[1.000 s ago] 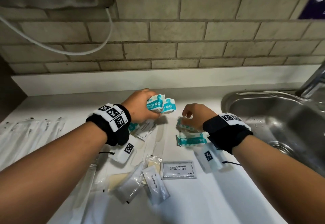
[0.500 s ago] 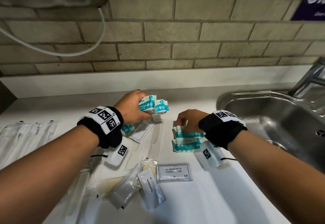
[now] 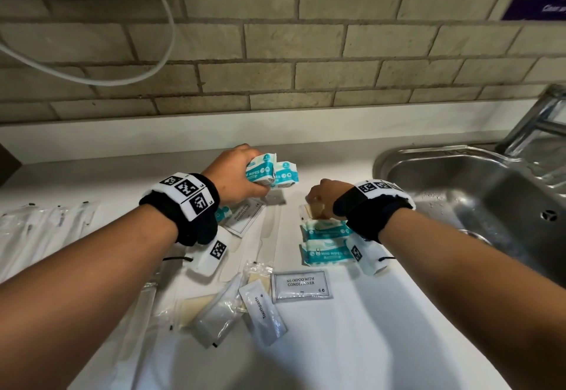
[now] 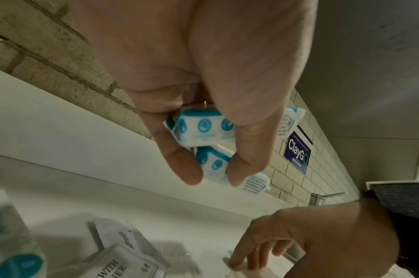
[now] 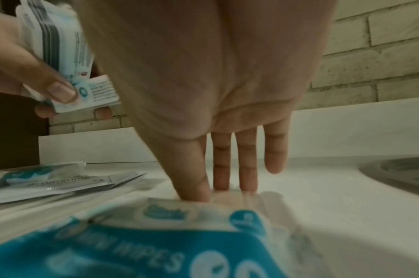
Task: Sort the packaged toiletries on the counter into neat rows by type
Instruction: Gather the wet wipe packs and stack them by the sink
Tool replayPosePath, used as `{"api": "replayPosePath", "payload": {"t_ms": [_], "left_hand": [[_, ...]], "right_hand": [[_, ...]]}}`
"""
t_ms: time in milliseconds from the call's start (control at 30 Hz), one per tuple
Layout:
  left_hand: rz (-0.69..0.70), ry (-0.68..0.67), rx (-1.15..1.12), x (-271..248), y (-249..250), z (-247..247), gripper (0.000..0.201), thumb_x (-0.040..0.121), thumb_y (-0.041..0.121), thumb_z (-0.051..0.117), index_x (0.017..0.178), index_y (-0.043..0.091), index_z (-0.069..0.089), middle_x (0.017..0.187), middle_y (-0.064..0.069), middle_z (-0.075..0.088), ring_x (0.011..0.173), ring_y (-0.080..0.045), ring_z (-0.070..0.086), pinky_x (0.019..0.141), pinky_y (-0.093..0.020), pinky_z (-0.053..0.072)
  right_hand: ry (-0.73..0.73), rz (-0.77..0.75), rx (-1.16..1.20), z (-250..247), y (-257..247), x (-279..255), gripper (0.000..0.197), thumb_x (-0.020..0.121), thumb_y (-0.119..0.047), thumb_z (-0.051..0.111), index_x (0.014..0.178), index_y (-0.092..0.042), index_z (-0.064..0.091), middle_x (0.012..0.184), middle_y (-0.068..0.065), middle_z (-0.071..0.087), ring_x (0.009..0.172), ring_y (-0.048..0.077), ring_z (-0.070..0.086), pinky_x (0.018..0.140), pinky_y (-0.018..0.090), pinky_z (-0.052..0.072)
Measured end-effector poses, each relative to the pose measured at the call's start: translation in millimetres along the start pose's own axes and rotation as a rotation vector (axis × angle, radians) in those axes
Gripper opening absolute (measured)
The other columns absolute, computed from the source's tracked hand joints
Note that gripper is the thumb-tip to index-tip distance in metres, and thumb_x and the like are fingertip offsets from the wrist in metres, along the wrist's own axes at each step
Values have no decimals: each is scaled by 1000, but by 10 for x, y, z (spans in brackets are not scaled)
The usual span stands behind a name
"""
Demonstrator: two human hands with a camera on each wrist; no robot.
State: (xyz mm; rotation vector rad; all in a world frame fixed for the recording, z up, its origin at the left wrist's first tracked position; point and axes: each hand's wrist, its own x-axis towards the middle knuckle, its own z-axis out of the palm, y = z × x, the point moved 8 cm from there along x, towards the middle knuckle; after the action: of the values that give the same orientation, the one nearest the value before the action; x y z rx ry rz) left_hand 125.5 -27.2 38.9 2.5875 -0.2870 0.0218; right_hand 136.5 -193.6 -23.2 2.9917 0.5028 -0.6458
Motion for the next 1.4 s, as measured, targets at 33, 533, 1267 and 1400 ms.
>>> {"api": "replayPosePath", "payload": {"t_ms": [33,533,1267,1400], "left_hand": [[4,-1,1,7,0,5,44,75,27,81,113,20,61,102,6,55,91,-11,58,67,-19,42],[-28,-262,19,403,248,806,33,72,27,83,99,19,64,97,3,71,84,-16,65,71,-23,47],[-114,-410,5,749,323,1153,34,92,12,50,125,11,46,112,-10,65,99,-26,62,84,-36,51],[-10,-444,50,669,396,1060,28,94,10,56,122,10,55,100,-1,60,92,-21,56,76,-23,39]], "right_hand": [[6,12,6,-20,8,2,40,93,-15,50,133,-12,54,134,9,54,122,28,53,100,33,45],[437,145,361,-645,455,-162,35,91,-16,58,122,-4,48,115,20,63,105,36,60,73,28,38],[408,84,501,-564,382,-333,13,90,-16,47,100,-7,50,91,14,62,83,32,61,68,32,45],[386,72,478,-508,286,-314,25,90,-15,48,112,-4,53,100,17,65,80,27,52,67,28,39]]}}
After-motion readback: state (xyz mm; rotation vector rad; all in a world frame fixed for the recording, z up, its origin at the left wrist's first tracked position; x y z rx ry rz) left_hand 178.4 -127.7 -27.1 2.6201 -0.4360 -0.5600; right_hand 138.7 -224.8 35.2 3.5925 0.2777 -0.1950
